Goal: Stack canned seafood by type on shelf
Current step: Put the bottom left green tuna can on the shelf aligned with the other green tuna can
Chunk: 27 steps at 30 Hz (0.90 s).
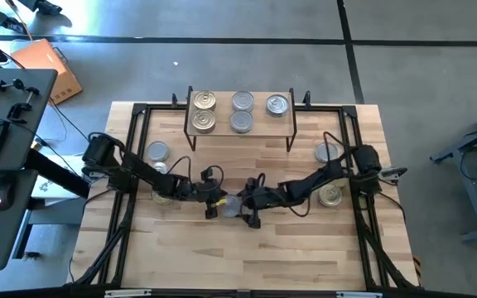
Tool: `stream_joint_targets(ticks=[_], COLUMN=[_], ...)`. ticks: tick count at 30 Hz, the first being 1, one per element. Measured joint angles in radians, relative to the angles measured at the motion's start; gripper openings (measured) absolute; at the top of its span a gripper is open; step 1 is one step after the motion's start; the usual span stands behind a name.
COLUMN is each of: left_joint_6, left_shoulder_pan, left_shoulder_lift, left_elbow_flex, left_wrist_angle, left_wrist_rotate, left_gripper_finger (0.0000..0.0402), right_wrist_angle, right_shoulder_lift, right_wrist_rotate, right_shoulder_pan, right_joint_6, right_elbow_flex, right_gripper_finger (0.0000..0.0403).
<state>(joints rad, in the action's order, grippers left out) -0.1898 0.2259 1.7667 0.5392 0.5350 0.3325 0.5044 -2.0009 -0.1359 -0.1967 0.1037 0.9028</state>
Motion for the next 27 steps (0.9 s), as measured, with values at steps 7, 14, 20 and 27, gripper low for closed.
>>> stream_joint_targets(ticks=[7,14,20,27], left_joint_6=[0.012,0.046,0.005,-0.21], left_shoulder_pan=[0.001,0.008,0.06,0.259], left_shoulder_lift=[0.035,-0.105,-0.314,-0.498], left_elbow_flex=[0.005,0.007,0.007,0.006], left_wrist_angle=[0.034,-0.137,-0.437,-0.791], left_wrist_rotate=[0.002,-0.009,0.062,0.037], left_gripper_finger=[0.0,0.0,0.0,0.0], right_wrist_angle=[0.009,-0.025,-0.045,-0.094], right_shoulder_lift=[-0.047,-0.051,-0.05,-0.05], right_wrist_rotate=[0.007,-0.035,-0.051,0.032], right_shoulder_pan=[-0.003,0.0,-0.006,-0.014], right_joint_6=[0.039,0.081,0.078,0.012], right_elbow_flex=[0.045,0.045,0.045,0.106], right_gripper_finger=[0.0354,0.0337,0.0334,0.0334])
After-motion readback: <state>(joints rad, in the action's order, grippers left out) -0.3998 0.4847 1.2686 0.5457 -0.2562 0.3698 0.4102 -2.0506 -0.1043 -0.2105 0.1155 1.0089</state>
